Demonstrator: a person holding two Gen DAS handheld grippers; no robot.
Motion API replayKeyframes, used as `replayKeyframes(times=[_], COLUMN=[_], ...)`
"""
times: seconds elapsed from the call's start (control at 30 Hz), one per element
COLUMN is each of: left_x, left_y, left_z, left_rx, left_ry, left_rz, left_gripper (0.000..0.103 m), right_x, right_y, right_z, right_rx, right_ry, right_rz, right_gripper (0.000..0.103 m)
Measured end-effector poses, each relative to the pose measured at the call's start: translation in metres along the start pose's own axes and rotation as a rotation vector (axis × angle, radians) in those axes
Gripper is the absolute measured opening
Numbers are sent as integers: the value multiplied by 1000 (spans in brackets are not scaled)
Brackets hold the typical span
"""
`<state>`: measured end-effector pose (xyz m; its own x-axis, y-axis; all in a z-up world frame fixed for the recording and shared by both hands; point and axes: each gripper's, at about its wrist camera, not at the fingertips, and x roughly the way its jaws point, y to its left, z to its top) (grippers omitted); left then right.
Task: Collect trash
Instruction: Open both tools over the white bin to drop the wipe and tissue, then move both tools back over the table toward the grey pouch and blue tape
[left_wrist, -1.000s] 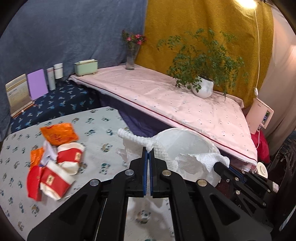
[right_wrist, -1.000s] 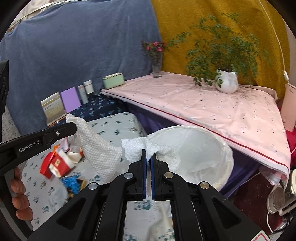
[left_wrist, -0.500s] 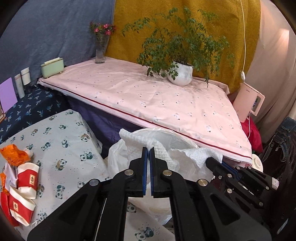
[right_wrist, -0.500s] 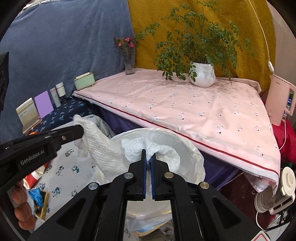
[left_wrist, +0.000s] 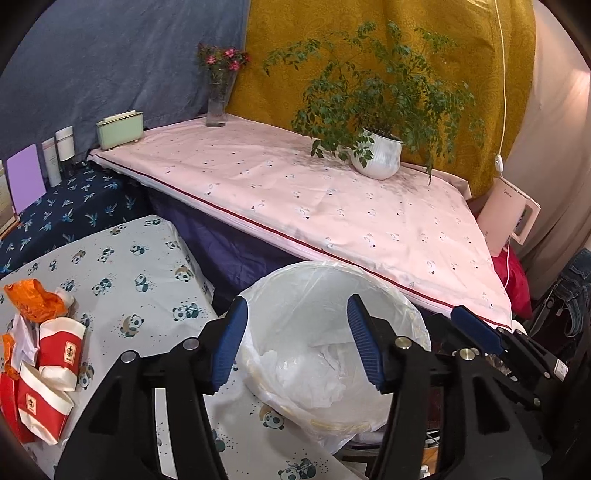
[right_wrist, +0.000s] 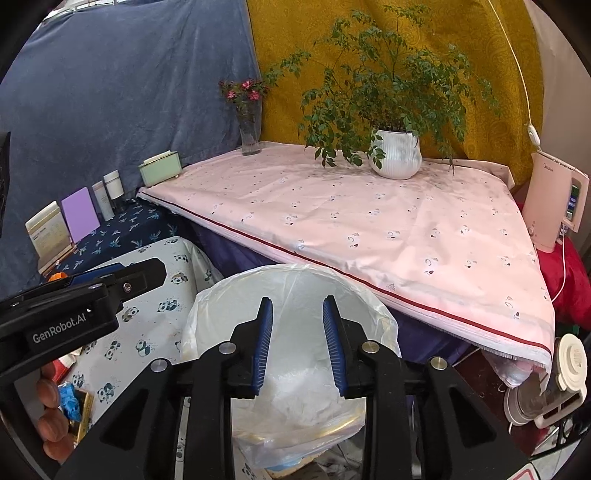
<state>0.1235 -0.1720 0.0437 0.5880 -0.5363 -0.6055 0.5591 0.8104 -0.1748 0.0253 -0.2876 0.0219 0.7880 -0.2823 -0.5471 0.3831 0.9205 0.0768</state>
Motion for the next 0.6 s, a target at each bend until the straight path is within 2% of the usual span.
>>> replayKeyframes(times=[0.27, 0.6], left_x=[-22, -59], left_y=[19, 67], left_z=[-16, -57], left_rx=[-40, -152], left_ry=[-2, 26], left_rz=[79, 180], left_gripper=[62, 77], right_x=[-17, -38], right_y=[14, 59], right_z=[-3, -18], right_rx=[-13, -72], right_ry=[-12, 0], right_rz=[26, 105], right_gripper=[34, 38])
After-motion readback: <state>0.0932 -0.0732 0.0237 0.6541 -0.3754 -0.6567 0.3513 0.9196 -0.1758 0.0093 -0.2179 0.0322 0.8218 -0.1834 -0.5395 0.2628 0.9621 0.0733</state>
